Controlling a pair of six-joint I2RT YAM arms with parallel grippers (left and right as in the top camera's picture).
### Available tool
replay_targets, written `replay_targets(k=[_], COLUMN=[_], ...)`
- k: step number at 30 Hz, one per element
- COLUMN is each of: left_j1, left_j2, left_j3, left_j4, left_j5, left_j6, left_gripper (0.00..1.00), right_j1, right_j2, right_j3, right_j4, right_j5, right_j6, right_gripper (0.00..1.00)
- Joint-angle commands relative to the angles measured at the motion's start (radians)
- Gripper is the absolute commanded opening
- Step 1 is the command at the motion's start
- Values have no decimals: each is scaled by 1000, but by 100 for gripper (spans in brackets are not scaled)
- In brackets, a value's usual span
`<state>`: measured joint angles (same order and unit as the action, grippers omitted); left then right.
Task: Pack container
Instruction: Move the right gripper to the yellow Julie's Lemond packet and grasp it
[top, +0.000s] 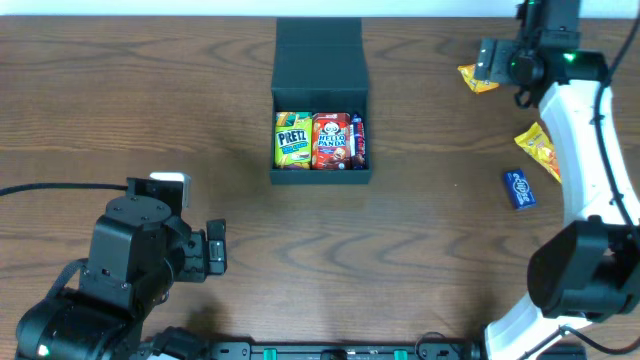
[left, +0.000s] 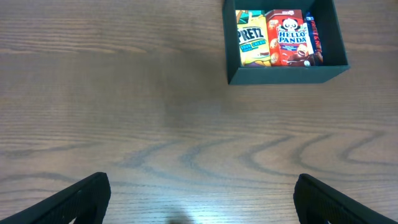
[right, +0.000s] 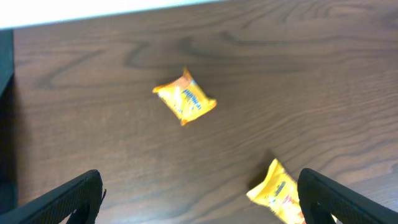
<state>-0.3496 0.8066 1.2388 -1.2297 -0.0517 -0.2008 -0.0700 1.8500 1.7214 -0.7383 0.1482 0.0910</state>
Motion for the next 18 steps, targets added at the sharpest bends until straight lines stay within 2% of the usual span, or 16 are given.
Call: replay_targets(k=[1, 8, 18], left_j1=[3, 3, 3], left_j2=[-3, -3, -3], left_j3=[12, 12, 12], left_j4=[-1, -1, -1], left_j5=[0, 0, 0], left_j6=[21, 21, 21], left_gripper=[95, 95, 95], right_j1=[-18, -23, -35], right_j2=[11, 71, 279], right_j3=[11, 11, 11], right_j4=[26, 148, 430], right_j5=[-26, -26, -26], right_j6=[-35, -139, -180], right_gripper=[99, 99, 99])
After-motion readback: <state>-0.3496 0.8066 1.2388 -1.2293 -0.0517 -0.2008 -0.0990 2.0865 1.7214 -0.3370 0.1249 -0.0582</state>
